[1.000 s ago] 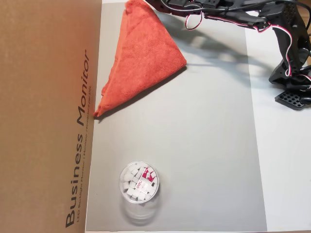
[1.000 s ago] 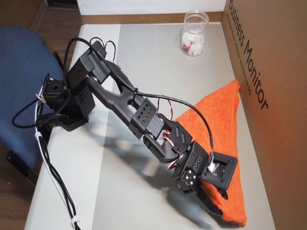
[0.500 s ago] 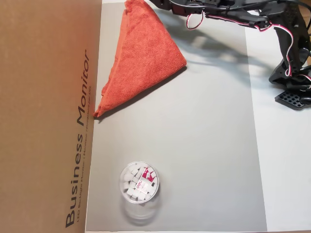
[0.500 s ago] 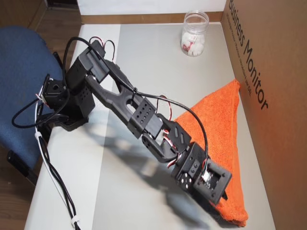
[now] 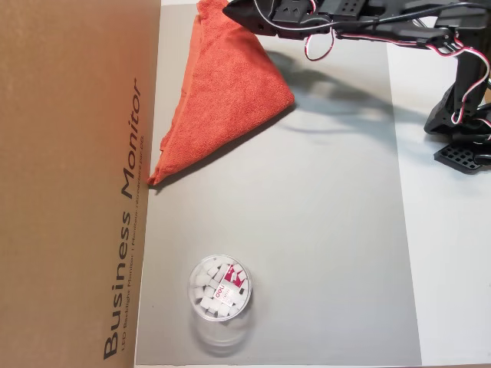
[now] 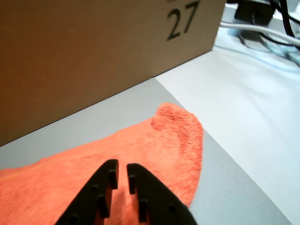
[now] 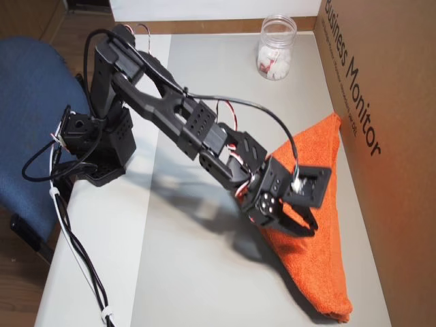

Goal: Fold the blanket.

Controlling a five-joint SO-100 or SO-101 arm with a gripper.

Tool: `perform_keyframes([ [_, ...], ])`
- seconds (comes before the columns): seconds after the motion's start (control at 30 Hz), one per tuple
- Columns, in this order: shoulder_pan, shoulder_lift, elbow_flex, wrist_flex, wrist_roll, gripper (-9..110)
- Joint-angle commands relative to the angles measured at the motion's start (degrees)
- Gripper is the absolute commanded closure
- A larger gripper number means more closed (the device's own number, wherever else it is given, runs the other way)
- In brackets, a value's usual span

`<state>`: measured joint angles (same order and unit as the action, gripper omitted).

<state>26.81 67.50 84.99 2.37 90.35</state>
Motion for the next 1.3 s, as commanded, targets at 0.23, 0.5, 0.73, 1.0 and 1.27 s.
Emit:
perform_keyframes([
  [0.23, -4.39, 18.90, 12.57, -0.35, -1.14, 102],
  [0.5, -7.56, 31.38, 23.38, -0.26, -6.42, 102],
  [0.73, -10.28, 42.01, 31.64, 5.71, -10.37, 102],
  [1.0, -15.38, 53.09, 32.78, 29.71, -9.76, 102],
  [1.27, -20.92, 61.17, 34.45, 44.47, -9.76, 102],
])
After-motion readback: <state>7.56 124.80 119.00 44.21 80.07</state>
